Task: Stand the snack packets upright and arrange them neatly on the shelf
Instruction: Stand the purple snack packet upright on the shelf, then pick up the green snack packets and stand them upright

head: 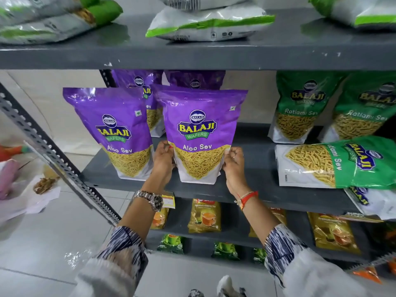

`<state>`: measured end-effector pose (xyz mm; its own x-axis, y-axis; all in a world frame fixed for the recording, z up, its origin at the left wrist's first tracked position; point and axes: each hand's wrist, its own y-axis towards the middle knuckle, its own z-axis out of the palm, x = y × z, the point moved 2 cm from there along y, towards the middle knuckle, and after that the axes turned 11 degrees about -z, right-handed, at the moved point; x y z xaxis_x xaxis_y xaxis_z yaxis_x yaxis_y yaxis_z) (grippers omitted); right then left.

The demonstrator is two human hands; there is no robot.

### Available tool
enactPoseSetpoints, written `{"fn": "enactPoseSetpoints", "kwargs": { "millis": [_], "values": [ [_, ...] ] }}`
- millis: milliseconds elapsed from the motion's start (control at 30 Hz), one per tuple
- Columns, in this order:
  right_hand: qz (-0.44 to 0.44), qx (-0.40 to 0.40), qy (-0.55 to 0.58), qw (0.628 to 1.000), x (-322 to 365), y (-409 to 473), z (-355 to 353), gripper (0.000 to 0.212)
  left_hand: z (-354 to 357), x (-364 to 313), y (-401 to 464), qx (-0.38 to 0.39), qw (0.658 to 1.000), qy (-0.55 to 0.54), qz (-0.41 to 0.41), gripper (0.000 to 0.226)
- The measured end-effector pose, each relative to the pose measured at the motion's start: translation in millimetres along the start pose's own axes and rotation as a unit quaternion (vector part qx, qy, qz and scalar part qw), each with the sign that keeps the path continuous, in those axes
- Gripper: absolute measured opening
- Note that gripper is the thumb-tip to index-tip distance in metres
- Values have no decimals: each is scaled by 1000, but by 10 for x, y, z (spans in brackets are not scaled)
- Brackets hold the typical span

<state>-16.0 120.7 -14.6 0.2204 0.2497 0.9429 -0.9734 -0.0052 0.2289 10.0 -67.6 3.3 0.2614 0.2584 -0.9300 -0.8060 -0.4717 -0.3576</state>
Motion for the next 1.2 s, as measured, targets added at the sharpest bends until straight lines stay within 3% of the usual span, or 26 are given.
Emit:
{"fn": "enactPoseSetpoints", "kwargs": {
  "millis": [267,400,567,667,733,833,933,1033,1133,1200],
  "values": [
    [5,-5,1,1000,-164,24,32,9,18,61,88,28,997,-66,6,26],
    [-7,-29,-1,1000,-137,-88,-1,6,-8,243,19,-32,995,-81,51,19],
    [-23,-171,20,985,-27,-362,-276,21,239,590,-431,-174,979,-82,65,40],
    [-10,-299,71,952,94,-507,-667,25,604,908,-795,-210,974,-67,54,35],
    [-4,-375,79,924,181,-537,-1015,24,920,1093,-899,-172,982,-58,42,28],
    [32,-439,77,894,288,-484,-1535,19,1486,1194,-963,-25,997,-52,42,11],
    [86,-467,83,876,365,-395,-1946,22,2045,933,-972,59,991,33,119,12],
    [122,-462,88,874,478,-315,-2172,16,2616,527,-767,96,954,168,227,25],
    [161,-381,87,906,536,-283,-2311,18,3234,286,-498,181,918,308,175,26],
    [161,-341,110,920,537,-293,-2311,7,3566,236,-307,229,859,435,143,32]
  ]
}}
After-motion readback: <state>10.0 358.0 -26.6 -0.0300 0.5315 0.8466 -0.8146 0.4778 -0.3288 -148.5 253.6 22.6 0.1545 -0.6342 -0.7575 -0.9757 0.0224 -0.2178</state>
